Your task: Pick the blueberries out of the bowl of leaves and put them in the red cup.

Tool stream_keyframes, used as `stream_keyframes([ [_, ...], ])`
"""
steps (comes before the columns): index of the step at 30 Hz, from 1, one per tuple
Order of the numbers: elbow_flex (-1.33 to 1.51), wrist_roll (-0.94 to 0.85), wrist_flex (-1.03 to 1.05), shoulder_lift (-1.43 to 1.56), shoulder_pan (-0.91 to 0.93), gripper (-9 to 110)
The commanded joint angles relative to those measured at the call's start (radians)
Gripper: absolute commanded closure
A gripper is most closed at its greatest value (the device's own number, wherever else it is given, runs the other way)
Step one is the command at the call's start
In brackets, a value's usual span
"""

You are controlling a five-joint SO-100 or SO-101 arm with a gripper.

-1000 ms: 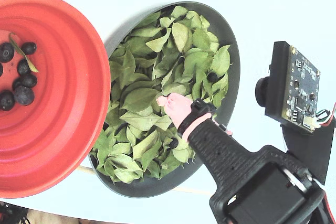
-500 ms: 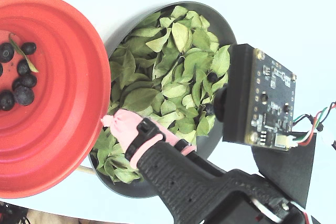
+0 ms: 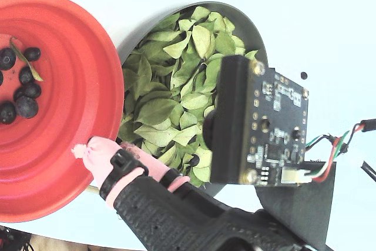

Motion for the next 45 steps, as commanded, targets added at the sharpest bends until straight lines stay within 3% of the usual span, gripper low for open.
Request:
stream_keyframes([
  [1, -0.002, 0.014, -0.025, 0.080, -0.021, 87],
  [6, -0.002, 0.023, -0.026, 0.072, -0.014, 81],
  [45, -0.083, -0.130, 0.078, 0.152, 0.296, 85],
])
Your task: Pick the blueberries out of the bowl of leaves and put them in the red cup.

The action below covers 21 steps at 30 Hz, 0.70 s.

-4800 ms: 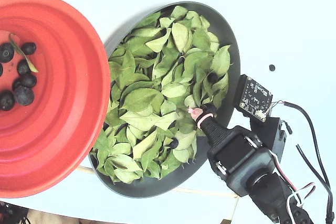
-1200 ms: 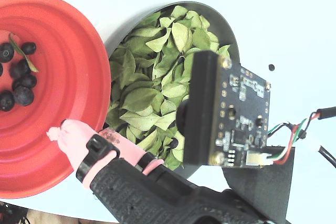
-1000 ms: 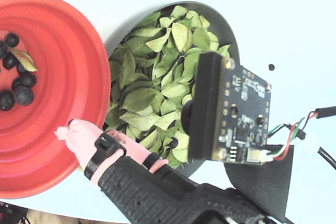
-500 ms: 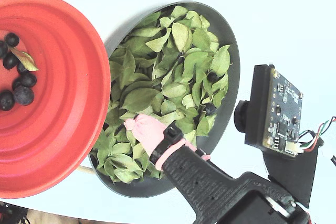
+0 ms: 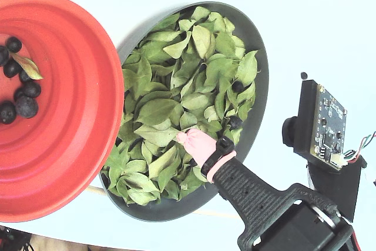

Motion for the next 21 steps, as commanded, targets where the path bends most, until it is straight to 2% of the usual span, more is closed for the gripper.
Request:
stream_keyframes([
  [1, -0.069, -0.020, 0.003, 0.087, 0.015, 85],
  [21, -0.075, -0.163, 0.006, 0.046, 0.216, 85],
])
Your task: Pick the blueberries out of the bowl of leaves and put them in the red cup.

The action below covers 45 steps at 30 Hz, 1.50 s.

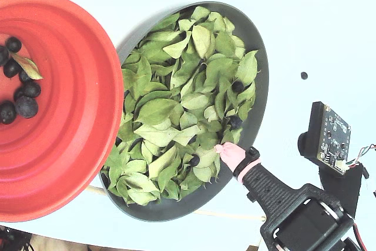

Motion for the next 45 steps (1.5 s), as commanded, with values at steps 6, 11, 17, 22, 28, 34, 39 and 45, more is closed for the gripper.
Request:
stream_keyframes([
  [6, -0.060, -0.051, -0.025, 0.020, 0.081, 86],
  [11, -0.041, -0.083, -0.049, 0.005, 0.124, 86],
  [17, -0.040, -0.109, -0.078, -0.032, 0.170, 86],
  [22, -0.031, -0.127, -0.100, -0.052, 0.207, 86],
  [28, -0.014, -0.155, -0.132, -0.084, 0.253, 86],
  [34, -0.003, -0.175, -0.141, -0.098, 0.282, 86],
  [39, 0.009, -0.186, -0.141, -0.106, 0.302, 86],
  [45, 0.048, -0.202, -0.156, -0.110, 0.322, 86],
])
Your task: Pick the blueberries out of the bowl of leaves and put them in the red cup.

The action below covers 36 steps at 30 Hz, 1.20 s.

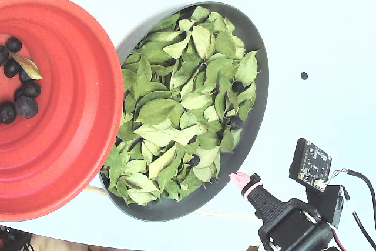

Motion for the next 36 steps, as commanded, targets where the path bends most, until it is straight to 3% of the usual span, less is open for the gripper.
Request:
stream_keyframes([
  [1, -0.008, -0.006, -0.026, 0.003, 0.023, 86],
  [36, -0.135, 0.043, -0.301, -0.422, 0.064, 86],
])
